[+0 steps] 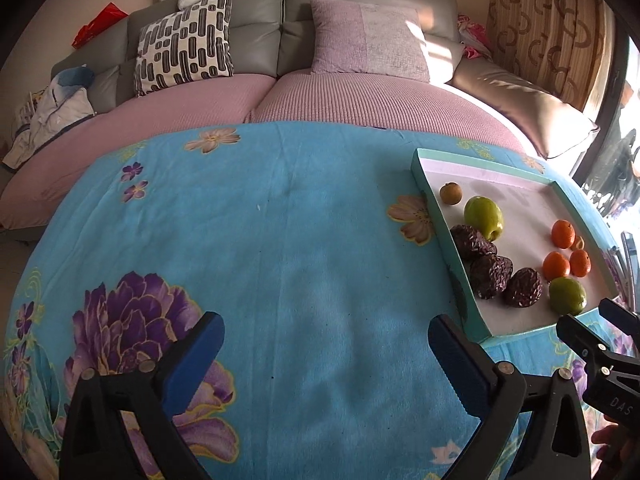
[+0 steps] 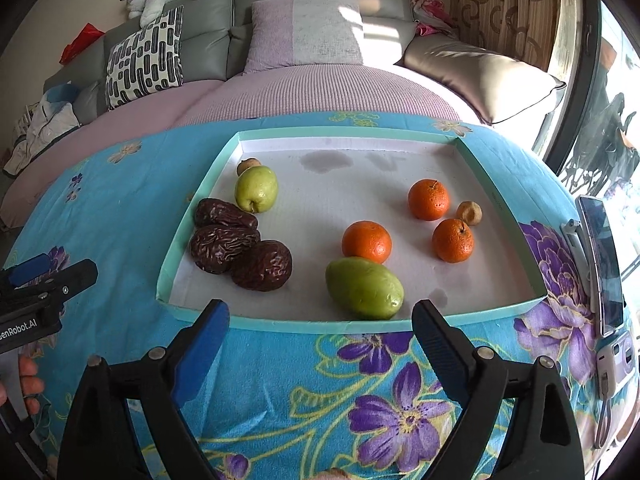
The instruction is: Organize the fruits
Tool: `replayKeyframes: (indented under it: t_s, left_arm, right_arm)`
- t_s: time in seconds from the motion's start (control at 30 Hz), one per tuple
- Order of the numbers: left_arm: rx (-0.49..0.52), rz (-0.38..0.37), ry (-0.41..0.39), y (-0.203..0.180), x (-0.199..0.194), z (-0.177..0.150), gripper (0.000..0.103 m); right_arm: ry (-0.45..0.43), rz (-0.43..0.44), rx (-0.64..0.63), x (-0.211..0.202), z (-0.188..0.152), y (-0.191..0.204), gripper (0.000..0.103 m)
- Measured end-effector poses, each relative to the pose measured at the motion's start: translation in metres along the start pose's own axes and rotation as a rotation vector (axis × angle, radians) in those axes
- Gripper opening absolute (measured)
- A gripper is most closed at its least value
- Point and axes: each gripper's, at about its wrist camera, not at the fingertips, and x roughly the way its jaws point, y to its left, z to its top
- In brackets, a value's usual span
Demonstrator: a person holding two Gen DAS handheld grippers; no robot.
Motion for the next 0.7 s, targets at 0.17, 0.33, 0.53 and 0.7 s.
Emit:
replayKeyframes:
  t_s: [0.17, 0.33, 0.53, 0.7]
  left_arm:
    - [0.000, 0.019, -0.004, 0.006, -0.010, -0.015, 0.103]
    - [0.027, 0.070, 0.024, 0.002, -0.004, -0.016, 0.103]
    - [0.070, 0.110, 0.013, -0.004, -0.001, -0.017, 0.103]
    - [0.055, 0.111, 0.027, -0.003, 0.002, -0.017, 0.103]
  right_arm:
    - [-0.015, 0.004, 0.012, -0.006, -0.005, 0.002, 0.093]
    - [-0.018, -0.003, 0.000, -0.007, -0.003, 0.006, 0.093]
    - [-0.008, -0.013, -0.004, -0.002, -0.002, 0.007, 0.093]
    - [0.009, -0.014, -0.011, 0.003, -0.002, 0.008, 0.093]
